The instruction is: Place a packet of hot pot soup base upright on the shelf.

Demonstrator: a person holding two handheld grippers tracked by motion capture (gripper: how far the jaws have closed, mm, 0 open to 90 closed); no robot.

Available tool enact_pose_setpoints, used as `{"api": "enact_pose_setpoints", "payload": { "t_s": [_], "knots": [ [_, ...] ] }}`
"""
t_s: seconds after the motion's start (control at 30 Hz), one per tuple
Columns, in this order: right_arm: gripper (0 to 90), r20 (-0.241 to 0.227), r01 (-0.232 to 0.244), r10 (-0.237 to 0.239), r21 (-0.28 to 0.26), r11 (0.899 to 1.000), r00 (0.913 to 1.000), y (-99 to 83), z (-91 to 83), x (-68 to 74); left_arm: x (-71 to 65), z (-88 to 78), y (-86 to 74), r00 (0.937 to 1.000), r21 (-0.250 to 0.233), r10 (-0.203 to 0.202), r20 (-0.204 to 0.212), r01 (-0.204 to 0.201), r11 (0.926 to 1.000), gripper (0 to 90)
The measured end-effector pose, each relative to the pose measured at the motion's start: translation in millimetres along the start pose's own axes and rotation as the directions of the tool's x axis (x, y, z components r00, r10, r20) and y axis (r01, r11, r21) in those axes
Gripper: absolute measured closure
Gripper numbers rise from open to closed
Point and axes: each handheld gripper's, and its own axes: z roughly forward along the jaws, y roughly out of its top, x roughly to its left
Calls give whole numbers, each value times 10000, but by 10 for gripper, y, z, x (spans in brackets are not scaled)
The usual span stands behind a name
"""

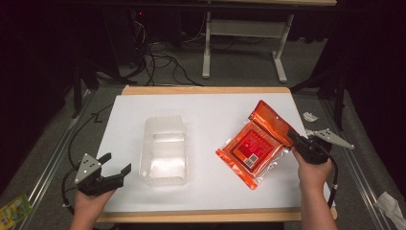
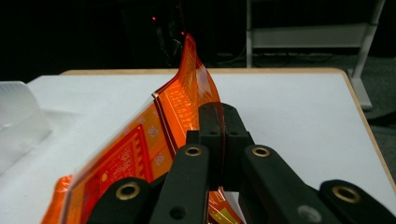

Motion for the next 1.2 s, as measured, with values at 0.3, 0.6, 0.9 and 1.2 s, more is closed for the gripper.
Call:
{"api": "enact_pose_setpoints", "payload": {
  "t_s": [0.3,0.6,0.9,1.2],
  "knots": [
    [900,-331,297,-319,-656,9974,9989,98,-168,213,-34,-4,13,9999,-49,127,59,-127,9999,166],
    [900,-972,1037,-1172,-1335,9856,9883,227,-341,529,-71,-11,27,9997,-108,200,170,-198,9997,167],
    [900,-2060,1542,-1966,-2051,9665,9586,362,-510,935,-106,-14,32,9992,-157,242,317,-237,9996,166],
    [900,-3035,2085,-2752,-2344,9495,9122,426,-574,1325,-101,-29,33,9994,-229,192,291,-186,9996,166]
  ]
}}
